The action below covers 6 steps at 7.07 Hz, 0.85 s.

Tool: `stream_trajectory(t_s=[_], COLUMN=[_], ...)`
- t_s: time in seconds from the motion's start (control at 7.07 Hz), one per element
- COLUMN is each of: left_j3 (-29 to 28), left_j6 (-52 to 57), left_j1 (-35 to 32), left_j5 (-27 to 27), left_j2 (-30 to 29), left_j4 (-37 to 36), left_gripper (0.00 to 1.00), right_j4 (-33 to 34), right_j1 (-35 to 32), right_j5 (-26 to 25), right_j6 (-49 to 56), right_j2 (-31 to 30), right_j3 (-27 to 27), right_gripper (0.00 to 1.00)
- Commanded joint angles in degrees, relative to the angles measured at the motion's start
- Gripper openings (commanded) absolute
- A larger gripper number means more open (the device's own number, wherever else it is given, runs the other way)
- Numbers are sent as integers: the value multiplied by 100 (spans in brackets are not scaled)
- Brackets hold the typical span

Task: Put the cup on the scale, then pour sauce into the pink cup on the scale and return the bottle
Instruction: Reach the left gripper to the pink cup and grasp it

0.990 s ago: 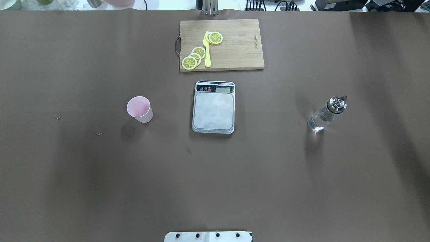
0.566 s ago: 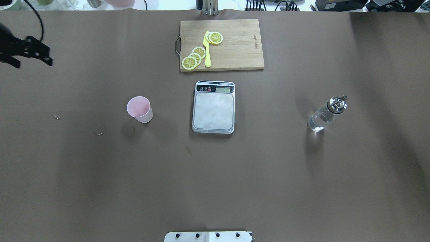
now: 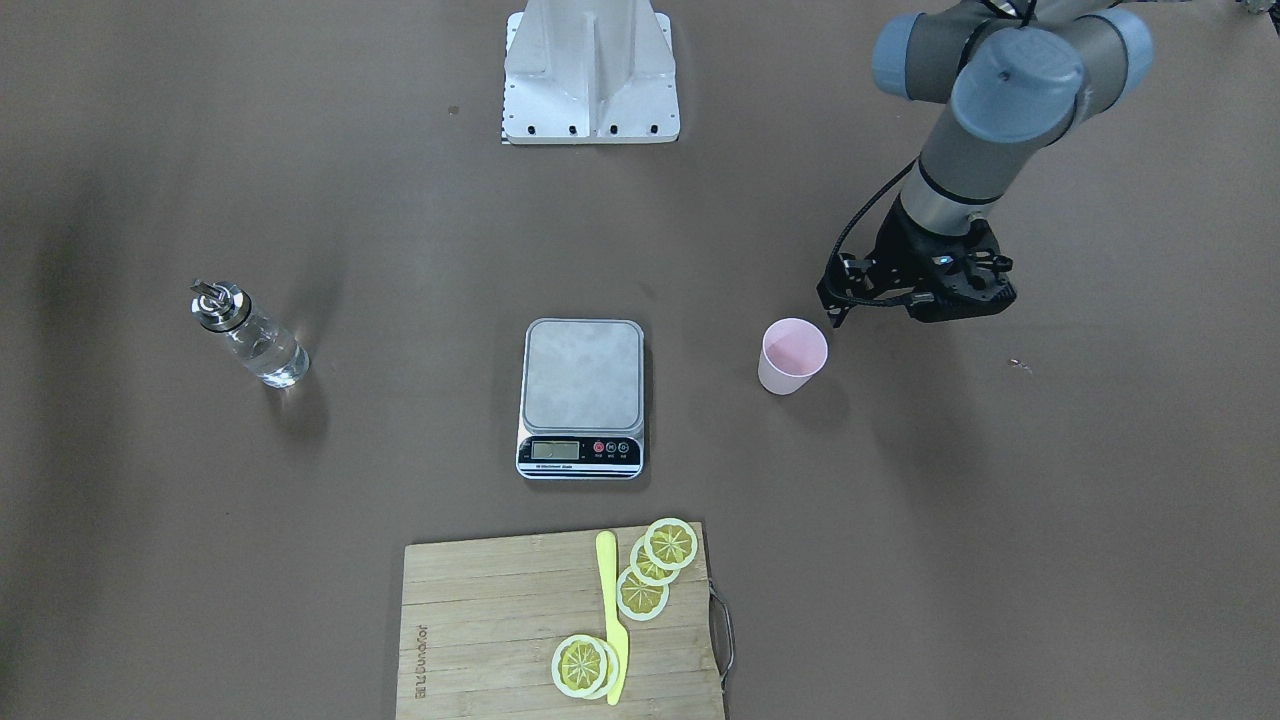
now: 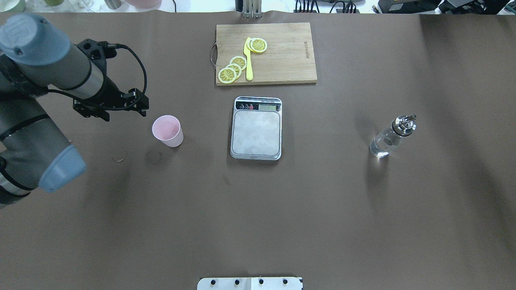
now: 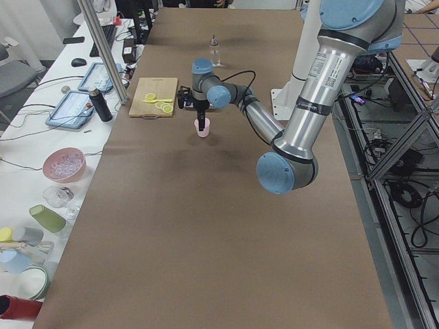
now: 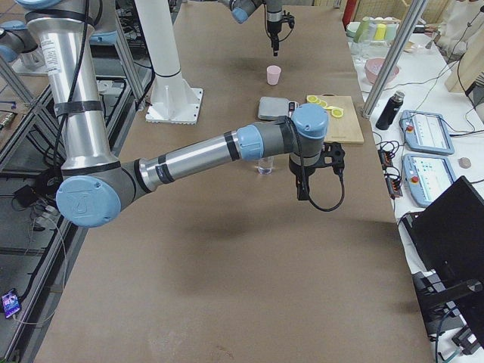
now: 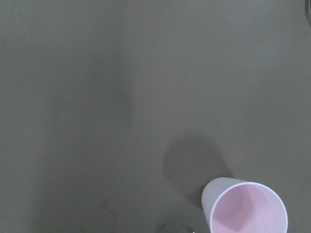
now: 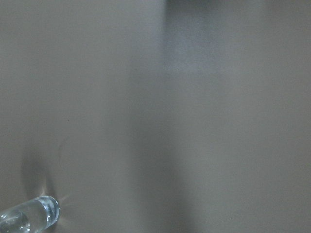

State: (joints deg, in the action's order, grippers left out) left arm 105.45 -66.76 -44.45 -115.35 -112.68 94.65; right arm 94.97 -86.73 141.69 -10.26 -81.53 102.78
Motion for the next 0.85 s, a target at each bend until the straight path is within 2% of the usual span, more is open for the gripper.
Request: stream_trajectory(t_s=[0.0,0.57,0.71], left_j3=[-199,-348,-462], left_j6=[-425,-338,-259], left_j1=[426,376,314], left_j5=[406,399,399], left_j2=[-43,-157,-149], left_j4=[388,405,432], left_gripper=[98,96,96], right_j4=[-365,-400,-400], right_j1=[33,147,269], right_j5=[-18,17,-36], right_j6=[-107,-126,-108], right_j2=[-55,-38,-29], right_j3=[32,155,355], right_gripper=[100,100,100])
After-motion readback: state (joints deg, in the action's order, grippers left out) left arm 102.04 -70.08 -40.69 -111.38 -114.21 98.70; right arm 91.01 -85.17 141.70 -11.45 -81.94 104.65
